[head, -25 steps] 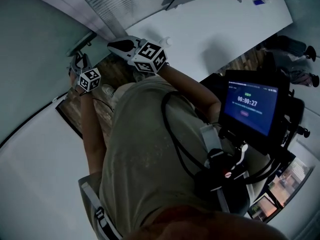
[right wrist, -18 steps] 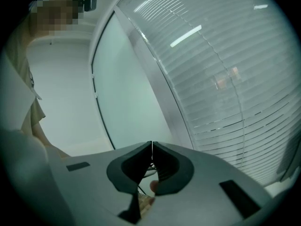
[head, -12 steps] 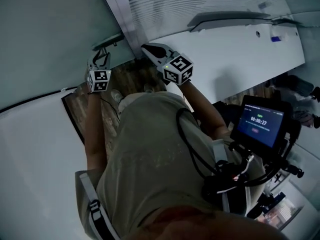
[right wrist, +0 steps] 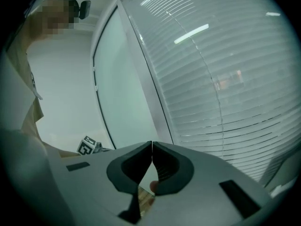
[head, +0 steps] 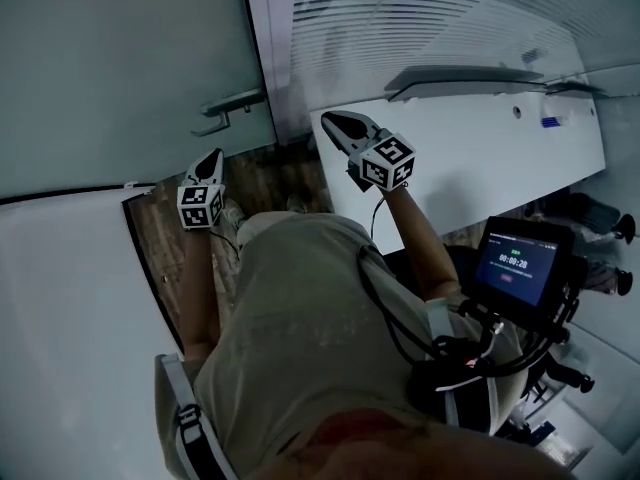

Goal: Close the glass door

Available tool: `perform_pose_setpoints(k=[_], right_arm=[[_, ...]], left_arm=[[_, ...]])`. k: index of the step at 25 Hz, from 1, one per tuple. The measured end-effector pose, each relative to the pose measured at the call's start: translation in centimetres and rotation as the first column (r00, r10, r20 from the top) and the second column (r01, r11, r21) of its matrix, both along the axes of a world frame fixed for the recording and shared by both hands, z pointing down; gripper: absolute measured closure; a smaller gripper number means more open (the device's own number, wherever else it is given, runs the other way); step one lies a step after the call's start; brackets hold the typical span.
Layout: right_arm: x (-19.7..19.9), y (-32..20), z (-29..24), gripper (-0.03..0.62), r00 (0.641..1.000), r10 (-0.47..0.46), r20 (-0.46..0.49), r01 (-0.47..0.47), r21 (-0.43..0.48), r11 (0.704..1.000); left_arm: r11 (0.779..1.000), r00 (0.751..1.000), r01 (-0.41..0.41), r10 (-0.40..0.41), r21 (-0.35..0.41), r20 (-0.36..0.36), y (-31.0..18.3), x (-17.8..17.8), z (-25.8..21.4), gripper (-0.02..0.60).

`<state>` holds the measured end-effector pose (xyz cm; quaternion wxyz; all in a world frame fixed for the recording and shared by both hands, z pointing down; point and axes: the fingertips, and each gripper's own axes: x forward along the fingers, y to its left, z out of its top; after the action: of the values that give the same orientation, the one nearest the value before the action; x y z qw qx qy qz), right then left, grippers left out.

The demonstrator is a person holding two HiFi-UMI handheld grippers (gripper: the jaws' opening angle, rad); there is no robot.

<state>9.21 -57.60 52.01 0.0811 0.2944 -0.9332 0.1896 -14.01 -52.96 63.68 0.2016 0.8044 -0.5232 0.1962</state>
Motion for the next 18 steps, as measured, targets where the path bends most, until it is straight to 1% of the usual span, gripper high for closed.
perform_pose_setpoints(k=[5, 9, 13, 18], right_arm=[[1.2, -0.4, 0.3, 0.579, 1.000, 0.014, -0.017, -0.014, 0.002, 1.000], [1.1, -0.2, 0.6, 0.579, 1.000, 0.009, -0.018, -0.009, -0.001, 1.000], [-0.9, 0.2, 0.5, 0.579, 1.000, -0.018, 0.004, 0.018, -0.001, 1.000], [-5.5, 1.1, -0.6, 0.579, 0.995, -0.086, 0.055, 0.085, 0.019, 0.996]], left_arm=[[0.994, 0.994, 0.102, -0.104, -0.034, -0.043, 1.3, -3.3, 0.4, 0.565], [0.984, 0.982, 0.164, -0.169, -0.067, -0.082, 2.0, -5.0, 0.2, 0.565], [0.983, 0.980, 0.165, -0.172, -0.076, -0.098, 2.6, -4.9, 0.2, 0.565], [0.985, 0.983, 0.149, -0.157, -0.082, -0.098, 3.1, -4.3, 0.5, 0.565]])
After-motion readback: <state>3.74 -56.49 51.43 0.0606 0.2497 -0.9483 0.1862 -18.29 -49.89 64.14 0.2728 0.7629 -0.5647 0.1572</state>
